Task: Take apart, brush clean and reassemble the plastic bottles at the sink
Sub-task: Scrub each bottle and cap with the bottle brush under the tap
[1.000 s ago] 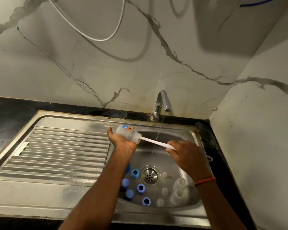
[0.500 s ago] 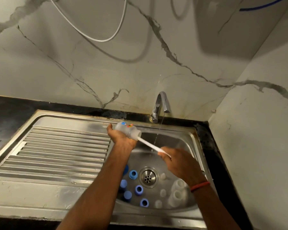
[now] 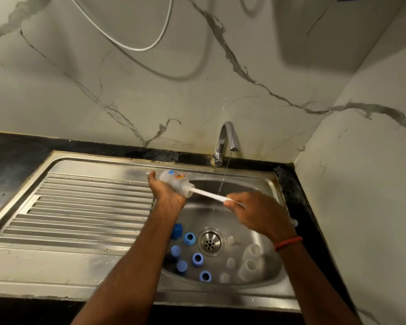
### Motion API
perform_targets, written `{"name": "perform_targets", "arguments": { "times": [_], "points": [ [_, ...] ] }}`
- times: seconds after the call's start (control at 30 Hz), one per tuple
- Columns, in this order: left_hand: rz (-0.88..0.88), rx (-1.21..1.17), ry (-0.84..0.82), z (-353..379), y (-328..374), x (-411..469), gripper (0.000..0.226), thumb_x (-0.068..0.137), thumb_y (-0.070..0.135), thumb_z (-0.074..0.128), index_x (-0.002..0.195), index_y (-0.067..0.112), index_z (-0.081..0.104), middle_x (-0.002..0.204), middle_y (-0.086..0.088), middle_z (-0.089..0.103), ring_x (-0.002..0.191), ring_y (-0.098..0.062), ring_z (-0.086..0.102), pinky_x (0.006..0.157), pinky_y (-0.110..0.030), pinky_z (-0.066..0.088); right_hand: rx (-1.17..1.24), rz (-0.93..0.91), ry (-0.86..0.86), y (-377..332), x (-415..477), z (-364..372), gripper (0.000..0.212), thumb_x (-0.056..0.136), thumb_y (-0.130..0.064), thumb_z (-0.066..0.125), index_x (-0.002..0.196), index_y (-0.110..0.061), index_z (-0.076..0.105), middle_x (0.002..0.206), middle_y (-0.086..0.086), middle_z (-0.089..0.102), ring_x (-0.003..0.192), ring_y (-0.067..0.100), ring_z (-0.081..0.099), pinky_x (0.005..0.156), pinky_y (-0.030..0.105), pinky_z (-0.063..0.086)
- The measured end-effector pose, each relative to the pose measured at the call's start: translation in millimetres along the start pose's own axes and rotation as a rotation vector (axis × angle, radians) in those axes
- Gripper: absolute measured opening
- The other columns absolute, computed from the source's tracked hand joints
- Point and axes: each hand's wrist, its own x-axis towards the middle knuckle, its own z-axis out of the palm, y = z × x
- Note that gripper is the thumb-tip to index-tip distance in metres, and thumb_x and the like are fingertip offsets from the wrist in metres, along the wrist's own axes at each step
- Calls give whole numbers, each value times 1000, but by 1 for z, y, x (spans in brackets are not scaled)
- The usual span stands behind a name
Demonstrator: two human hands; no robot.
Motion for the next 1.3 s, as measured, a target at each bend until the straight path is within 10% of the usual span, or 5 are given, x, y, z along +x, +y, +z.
{"name": "perform_targets", "arguments": {
  "times": [0.43,0.63,0.77,1.2,1.3],
  "points": [
    [47,28,-78,12,-10,3,38,93,47,56,97,9,58,75,-6,57,60,-19,60,55,-30,56,-288,105,167,11,1,3,41,97,-63,42,85,-25,55,76,-1,61,67,17,51,57,28,29],
    [47,119,-55,6,-15,5,55,92,53,54,125,9,56,100,-13,59,84,-25,60,65,-36,52,-140,177,-65,-1,-9,34,36,101,-51,44,99,-20,63,73,-5,52,62,13,49,51,23,29],
    [28,31,-61,2,-13,2,40,94,48,53,106,9,58,81,-8,55,63,-21,59,49,-31,53,-81,171,-96,11,-1,13,39,97,-58,47,79,-24,49,78,-2,60,72,20,58,59,30,34],
    [40,-75,36,3,10,10,33,93,43,53,96,11,61,86,-8,56,78,-23,59,68,-36,53,-10,130,-82,13,-20,9,53,100,-62,25,72,-23,46,69,-1,58,65,13,57,65,35,50],
    [23,-57,-23,8,2,6,36,93,42,49,72,14,53,64,-3,50,55,-18,54,57,-25,51,-82,123,-62,9,-16,8,52,100,-62,24,72,-24,45,70,-2,57,66,15,56,61,34,46]
  ]
}}
